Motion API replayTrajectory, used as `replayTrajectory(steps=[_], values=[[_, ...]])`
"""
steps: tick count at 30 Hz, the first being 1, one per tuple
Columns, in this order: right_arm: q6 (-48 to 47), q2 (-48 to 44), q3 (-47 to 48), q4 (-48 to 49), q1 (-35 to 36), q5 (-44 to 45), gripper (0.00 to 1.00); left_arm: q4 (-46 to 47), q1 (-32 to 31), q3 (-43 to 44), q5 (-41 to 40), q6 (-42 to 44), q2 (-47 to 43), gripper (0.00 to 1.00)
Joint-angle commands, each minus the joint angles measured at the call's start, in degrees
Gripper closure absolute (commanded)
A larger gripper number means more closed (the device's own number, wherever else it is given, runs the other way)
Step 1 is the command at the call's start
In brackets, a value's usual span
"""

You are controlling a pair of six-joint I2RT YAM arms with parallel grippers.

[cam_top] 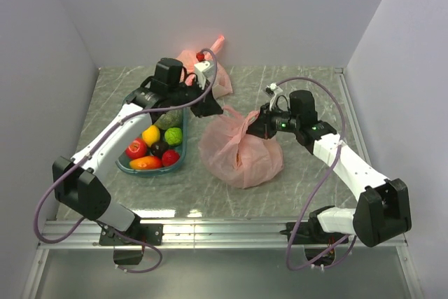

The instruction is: Place the fake fruits into the plastic bag and tie a complex knot

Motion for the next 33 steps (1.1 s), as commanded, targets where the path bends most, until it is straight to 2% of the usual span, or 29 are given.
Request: replayTrajectory(steps=[1, 2, 5, 8, 11, 15, 16, 18, 19, 22, 26, 30, 32, 33], values=[[0.8, 0.2, -0.2, 0.0, -0.8, -0.3, 0.90, -1.9, 0.6, 3.3, 7.1, 3.0, -2.9, 1.00], [1.0, 0.5, -0.1, 0.0, -0.8, -0.5, 0.90, -2.4, 0.4, 3.6, 11.5, 3.0, -2.9, 1.00], [1.7, 1.6, 0.6, 0.5, -0.8, -1.0, 0.91, -5.0, -1.0, 3.5, 17.3, 6.6, -3.0, 1.00], [2.4, 2.4, 1.1, 1.0, -0.8, -1.1, 0.99, -7.1, -4.3, 2.3, 19.1, 9.5, -4.3, 1.00], [4.4, 2.2, 0.5, 2.6, -0.8, -0.5, 1.00, -11.1, -9.5, -0.4, 18.1, 14.7, -5.3, 1.00], [6.7, 1.5, 0.5, 3.7, -0.7, 0.4, 1.00, -10.6, -16.4, -6.3, 11.1, 20.3, -6.0, 0.99], [7.2, 1.4, 0.7, 3.9, -0.7, 0.2, 1.00, -9.3, -17.4, -7.8, 5.6, 19.9, -6.1, 1.00], [8.2, 0.5, 0.7, 4.0, -0.7, 0.2, 1.00, -6.4, -19.7, -12.5, -0.1, 20.2, -5.4, 1.00], [8.6, 0.3, 0.5, 4.4, -0.7, 0.0, 1.00, -5.0, -20.5, -14.0, -8.6, 19.1, -4.9, 1.00], [10.1, -1.1, -0.1, 4.9, -0.8, -1.4, 1.00, -1.7, -21.6, -16.6, -17.1, 17.9, 0.1, 1.00], [12.6, -3.4, -2.5, 7.0, -1.2, -3.7, 1.00, 5.8, -20.3, -18.0, -25.1, 10.9, 3.5, 1.00], [18.3, -6.8, -7.5, 11.9, -1.4, -7.4, 1.00, 14.1, -18.2, -18.9, -28.8, 4.3, 4.6, 1.00], [21.0, -7.3, -9.0, 15.9, -1.4, -8.9, 1.00, 18.2, -16.7, -18.7, -27.1, 1.0, 5.4, 1.00], [23.8, -7.4, -10.4, 17.3, -1.4, -9.3, 1.00, 19.6, -15.1, -18.7, -23.6, -1.5, 5.7, 1.00]])
